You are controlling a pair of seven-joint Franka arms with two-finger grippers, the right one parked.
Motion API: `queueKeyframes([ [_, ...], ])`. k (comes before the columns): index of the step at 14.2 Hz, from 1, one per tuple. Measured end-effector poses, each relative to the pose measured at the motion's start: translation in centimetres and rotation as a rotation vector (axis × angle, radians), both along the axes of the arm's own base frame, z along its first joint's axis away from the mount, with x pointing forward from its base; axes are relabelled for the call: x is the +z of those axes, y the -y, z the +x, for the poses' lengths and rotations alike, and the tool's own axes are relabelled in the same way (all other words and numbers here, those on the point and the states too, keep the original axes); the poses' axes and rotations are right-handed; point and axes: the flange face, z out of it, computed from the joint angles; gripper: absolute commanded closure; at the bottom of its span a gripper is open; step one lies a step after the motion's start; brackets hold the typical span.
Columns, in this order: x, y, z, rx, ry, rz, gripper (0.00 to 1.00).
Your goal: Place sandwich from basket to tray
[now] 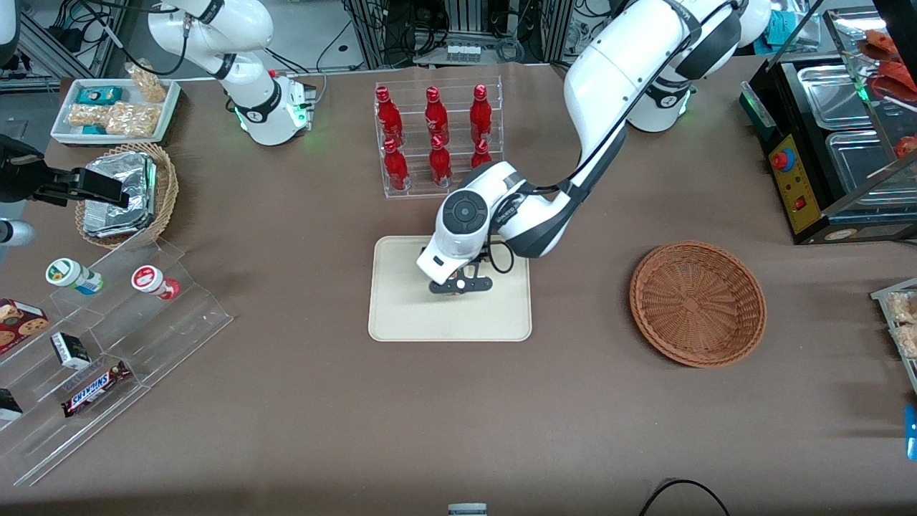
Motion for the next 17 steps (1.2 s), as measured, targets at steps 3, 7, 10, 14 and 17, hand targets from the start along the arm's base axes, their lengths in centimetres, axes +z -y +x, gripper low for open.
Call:
queueKeyframes([
  [3, 5.1, -2.7, 2.3, 0.033, 0.037, 0.047, 0.0],
  [7, 14.0, -10.5, 4.8, 0.122, 0.031, 0.152, 0.0],
  [10, 19.9, -19.4, 6.7, 0.157, -0.002, 0.194, 0.0],
  [14, 26.5, -32.4, 7.7, 0.155, -0.085, 0.182, 0.0],
  [17, 29.4, -43.2, 7.4, 0.109, -0.151, 0.14, 0.0],
])
